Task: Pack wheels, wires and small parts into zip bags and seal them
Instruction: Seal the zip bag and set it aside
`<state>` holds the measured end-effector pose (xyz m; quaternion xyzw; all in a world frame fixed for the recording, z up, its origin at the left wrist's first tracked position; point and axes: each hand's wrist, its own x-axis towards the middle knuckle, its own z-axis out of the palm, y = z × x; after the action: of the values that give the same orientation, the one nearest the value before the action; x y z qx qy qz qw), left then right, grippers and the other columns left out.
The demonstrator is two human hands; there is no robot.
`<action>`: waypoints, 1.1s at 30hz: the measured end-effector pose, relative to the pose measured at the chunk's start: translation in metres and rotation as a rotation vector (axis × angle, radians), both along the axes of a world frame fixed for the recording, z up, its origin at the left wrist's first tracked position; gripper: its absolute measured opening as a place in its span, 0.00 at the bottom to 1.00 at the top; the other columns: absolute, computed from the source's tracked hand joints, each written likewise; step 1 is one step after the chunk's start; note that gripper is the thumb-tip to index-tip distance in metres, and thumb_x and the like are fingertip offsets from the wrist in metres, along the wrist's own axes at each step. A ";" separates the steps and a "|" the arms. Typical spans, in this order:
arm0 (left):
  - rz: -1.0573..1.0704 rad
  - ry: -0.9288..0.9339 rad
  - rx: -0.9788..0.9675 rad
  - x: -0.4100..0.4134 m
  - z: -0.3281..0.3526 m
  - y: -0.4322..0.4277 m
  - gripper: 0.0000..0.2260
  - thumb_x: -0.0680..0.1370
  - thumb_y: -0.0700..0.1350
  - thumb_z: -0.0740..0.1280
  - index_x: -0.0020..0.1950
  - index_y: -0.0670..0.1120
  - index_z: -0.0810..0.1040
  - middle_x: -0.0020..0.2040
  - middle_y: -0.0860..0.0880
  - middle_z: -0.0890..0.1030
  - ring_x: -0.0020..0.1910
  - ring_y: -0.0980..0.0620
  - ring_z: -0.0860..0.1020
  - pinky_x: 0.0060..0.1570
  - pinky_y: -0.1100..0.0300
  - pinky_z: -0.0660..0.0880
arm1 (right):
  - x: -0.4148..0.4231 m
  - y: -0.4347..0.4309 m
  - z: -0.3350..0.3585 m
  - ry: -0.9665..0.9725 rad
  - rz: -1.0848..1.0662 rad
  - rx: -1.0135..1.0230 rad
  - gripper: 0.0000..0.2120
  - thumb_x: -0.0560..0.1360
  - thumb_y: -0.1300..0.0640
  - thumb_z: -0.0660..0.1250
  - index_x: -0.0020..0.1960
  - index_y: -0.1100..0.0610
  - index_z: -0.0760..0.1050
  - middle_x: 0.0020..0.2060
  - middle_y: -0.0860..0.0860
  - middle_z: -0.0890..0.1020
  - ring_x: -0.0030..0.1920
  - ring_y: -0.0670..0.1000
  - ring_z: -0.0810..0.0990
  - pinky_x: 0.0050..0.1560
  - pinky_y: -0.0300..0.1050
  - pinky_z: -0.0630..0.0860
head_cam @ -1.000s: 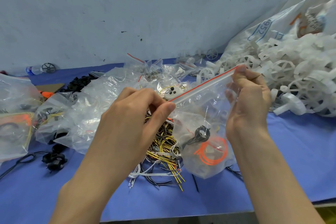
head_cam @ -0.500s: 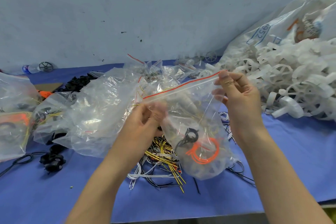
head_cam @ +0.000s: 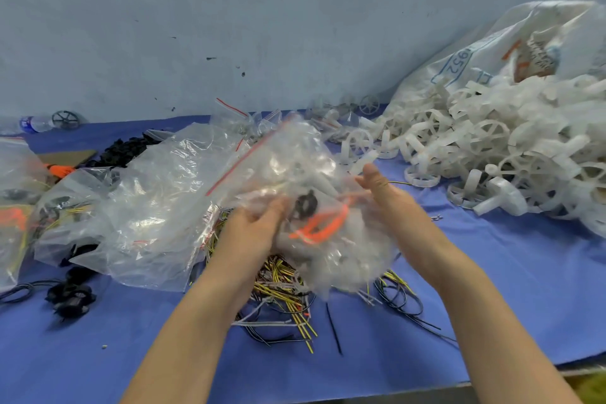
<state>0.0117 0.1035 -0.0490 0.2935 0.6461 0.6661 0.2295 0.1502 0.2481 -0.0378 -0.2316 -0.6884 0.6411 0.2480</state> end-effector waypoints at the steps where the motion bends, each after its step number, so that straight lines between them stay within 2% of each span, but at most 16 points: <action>1: 0.046 -0.099 0.072 -0.004 0.004 -0.001 0.12 0.81 0.46 0.65 0.45 0.41 0.83 0.39 0.42 0.86 0.35 0.48 0.84 0.37 0.59 0.78 | 0.001 -0.002 0.000 -0.015 0.089 -0.054 0.23 0.65 0.22 0.63 0.48 0.35 0.83 0.49 0.44 0.87 0.50 0.46 0.85 0.49 0.45 0.81; 3: 0.140 -0.236 0.187 -0.009 0.012 -0.002 0.11 0.81 0.45 0.64 0.46 0.40 0.82 0.38 0.44 0.86 0.33 0.52 0.83 0.31 0.64 0.77 | -0.001 -0.007 -0.002 0.008 0.280 -0.177 0.23 0.65 0.25 0.69 0.54 0.37 0.82 0.55 0.46 0.85 0.54 0.53 0.85 0.47 0.50 0.83; 5: 0.198 -0.311 0.255 -0.009 0.014 -0.005 0.11 0.82 0.46 0.63 0.46 0.41 0.81 0.36 0.47 0.85 0.32 0.54 0.82 0.30 0.65 0.76 | -0.007 -0.014 -0.005 0.080 0.388 -0.220 0.24 0.67 0.33 0.74 0.61 0.37 0.78 0.60 0.47 0.83 0.56 0.57 0.84 0.48 0.53 0.83; 6: 0.200 -0.341 0.278 -0.009 0.014 -0.005 0.12 0.82 0.47 0.62 0.48 0.41 0.80 0.38 0.46 0.85 0.34 0.53 0.82 0.34 0.64 0.77 | -0.013 -0.018 -0.007 0.125 0.391 -0.210 0.21 0.70 0.39 0.75 0.62 0.36 0.77 0.59 0.48 0.83 0.56 0.57 0.84 0.48 0.53 0.83; 8: 0.118 -0.382 0.284 -0.008 0.014 -0.005 0.17 0.83 0.52 0.58 0.55 0.42 0.81 0.50 0.43 0.85 0.45 0.48 0.82 0.48 0.55 0.76 | -0.025 -0.027 -0.009 0.226 0.300 -0.223 0.16 0.71 0.49 0.76 0.57 0.39 0.79 0.54 0.50 0.85 0.53 0.54 0.85 0.48 0.54 0.83; 10: -0.035 -0.395 0.249 -0.006 0.015 -0.008 0.23 0.82 0.59 0.55 0.62 0.45 0.80 0.59 0.42 0.82 0.56 0.44 0.81 0.58 0.47 0.74 | -0.036 -0.033 -0.014 0.294 0.214 -0.266 0.14 0.71 0.53 0.76 0.55 0.42 0.81 0.50 0.51 0.85 0.50 0.53 0.85 0.47 0.55 0.83; 12: -0.144 -0.387 0.243 -0.007 0.015 -0.013 0.23 0.81 0.61 0.58 0.66 0.48 0.79 0.63 0.43 0.80 0.61 0.44 0.79 0.62 0.43 0.74 | -0.043 -0.038 -0.017 0.318 0.205 -0.276 0.12 0.73 0.53 0.74 0.55 0.41 0.81 0.49 0.50 0.85 0.50 0.53 0.85 0.47 0.52 0.82; 16: -0.249 -0.300 0.279 -0.012 0.011 -0.023 0.17 0.80 0.53 0.65 0.67 0.51 0.77 0.65 0.44 0.79 0.63 0.42 0.78 0.62 0.41 0.75 | -0.058 -0.047 -0.017 0.300 0.178 -0.287 0.11 0.76 0.50 0.71 0.58 0.43 0.79 0.52 0.52 0.85 0.48 0.54 0.85 0.41 0.46 0.81; 19: -0.076 -0.329 0.348 -0.020 0.010 -0.030 0.15 0.77 0.50 0.69 0.63 0.49 0.79 0.61 0.45 0.82 0.60 0.44 0.80 0.60 0.43 0.77 | -0.070 -0.057 -0.014 0.295 0.197 -0.281 0.09 0.78 0.48 0.69 0.57 0.41 0.79 0.53 0.51 0.85 0.48 0.53 0.85 0.40 0.43 0.80; 22: 0.044 -0.373 0.409 -0.029 0.009 -0.037 0.17 0.77 0.47 0.69 0.65 0.44 0.77 0.59 0.44 0.83 0.58 0.45 0.81 0.55 0.48 0.80 | -0.086 -0.070 -0.013 0.302 0.214 -0.275 0.11 0.78 0.47 0.68 0.60 0.44 0.78 0.53 0.51 0.86 0.48 0.51 0.85 0.40 0.42 0.79; 25: 0.120 -0.380 0.470 -0.039 0.010 -0.046 0.17 0.78 0.45 0.68 0.66 0.42 0.76 0.59 0.43 0.83 0.59 0.45 0.81 0.58 0.49 0.78 | -0.106 -0.086 -0.011 0.339 0.225 -0.300 0.13 0.78 0.48 0.67 0.62 0.45 0.78 0.55 0.50 0.85 0.51 0.51 0.85 0.42 0.42 0.80; 28: 0.193 -0.360 0.508 -0.045 0.012 -0.057 0.20 0.76 0.47 0.70 0.66 0.42 0.76 0.59 0.43 0.82 0.58 0.46 0.82 0.56 0.52 0.80 | -0.126 -0.103 -0.010 0.379 0.246 -0.366 0.15 0.79 0.48 0.66 0.65 0.46 0.76 0.56 0.51 0.85 0.55 0.53 0.84 0.46 0.45 0.81; 31: 0.257 -0.313 0.523 -0.053 0.008 -0.075 0.21 0.74 0.50 0.71 0.65 0.43 0.77 0.57 0.45 0.84 0.56 0.48 0.83 0.49 0.58 0.80 | -0.144 -0.118 -0.011 0.386 0.269 -0.426 0.15 0.77 0.46 0.67 0.62 0.46 0.77 0.54 0.51 0.86 0.50 0.51 0.86 0.42 0.42 0.81; 33: 0.296 -0.282 0.519 -0.067 0.008 -0.092 0.20 0.74 0.51 0.71 0.63 0.44 0.79 0.55 0.47 0.84 0.49 0.53 0.83 0.44 0.61 0.80 | -0.155 -0.127 -0.011 0.369 0.257 -0.432 0.22 0.72 0.43 0.71 0.64 0.47 0.75 0.54 0.50 0.84 0.47 0.51 0.86 0.40 0.43 0.81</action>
<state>-0.0557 0.0114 -0.0407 0.1500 0.4522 0.8688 0.1348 -0.0049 0.1214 -0.0487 -0.0700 -0.5032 0.8298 0.2308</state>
